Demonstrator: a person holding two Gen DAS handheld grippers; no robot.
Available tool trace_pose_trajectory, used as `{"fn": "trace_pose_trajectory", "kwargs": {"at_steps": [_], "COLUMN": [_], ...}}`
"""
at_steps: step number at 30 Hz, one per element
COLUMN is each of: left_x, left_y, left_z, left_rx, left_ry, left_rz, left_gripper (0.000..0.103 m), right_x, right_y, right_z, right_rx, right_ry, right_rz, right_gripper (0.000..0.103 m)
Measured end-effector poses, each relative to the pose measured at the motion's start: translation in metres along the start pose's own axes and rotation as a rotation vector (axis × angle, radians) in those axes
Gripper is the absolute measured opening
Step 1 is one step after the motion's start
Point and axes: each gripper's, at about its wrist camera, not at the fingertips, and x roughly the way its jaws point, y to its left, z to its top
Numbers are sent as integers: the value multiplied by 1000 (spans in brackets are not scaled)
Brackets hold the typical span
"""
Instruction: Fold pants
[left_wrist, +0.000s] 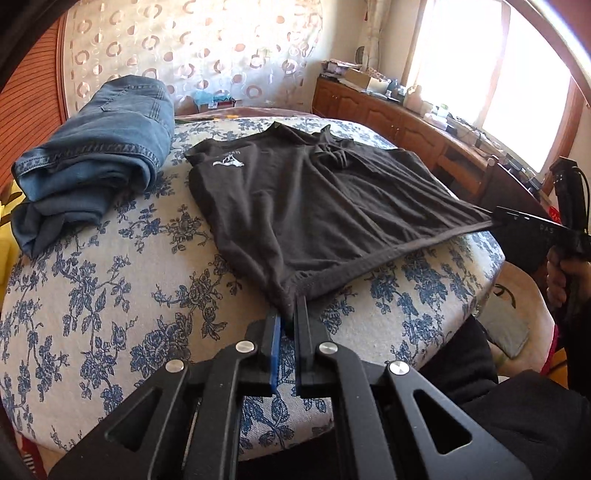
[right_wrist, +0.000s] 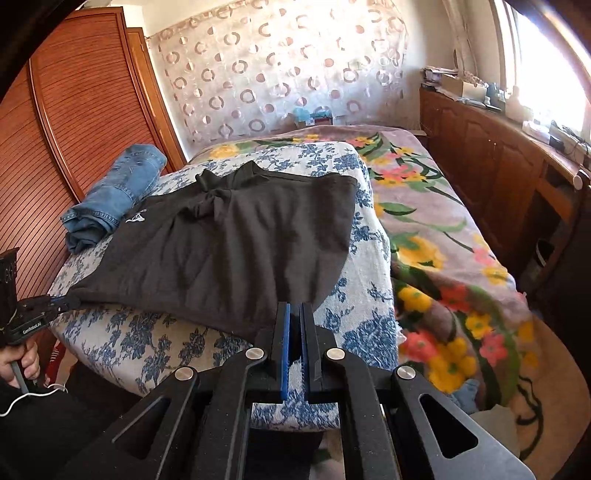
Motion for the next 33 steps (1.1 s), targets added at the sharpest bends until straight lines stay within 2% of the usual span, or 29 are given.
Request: {"fn": "trace_pose_trajectory", "kwargs": {"at_steps": [3, 7, 9, 11, 17, 22, 28, 33], "left_x": [-8, -20, -25, -30, -30, -35, -38, -39], "left_y": [3, 12, 19, 24, 43, 55, 76, 83], "left_z": [5, 8, 10, 13, 22, 26, 26, 22], "left_rx": [0, 0, -15, -22, -53, -85, -131, -135], "left_ry": [-14, -49, -65, -91, -114, -144, -149, -149], "left_rz": [-1, 16, 17, 36, 82, 116, 158, 172], "left_gripper": [17, 50, 61, 78, 80, 80, 80, 80], "right_x": [0, 0, 2, 7, 27, 52, 84, 119], "right_y": [6, 21, 32, 43, 90, 142, 203, 215], "right_z": [10, 29, 36, 42, 60, 69, 62, 51], "right_rx": [-14, -39, -60, -81, -163, -249, -324, -344], "right_ry": [-27, -65, -80, -86, -101, -85, -12, 74], "right_rz": [5, 31, 45, 62, 161, 275, 429, 468], "right_gripper": [4, 4, 4, 4, 4, 4, 4, 4]}}
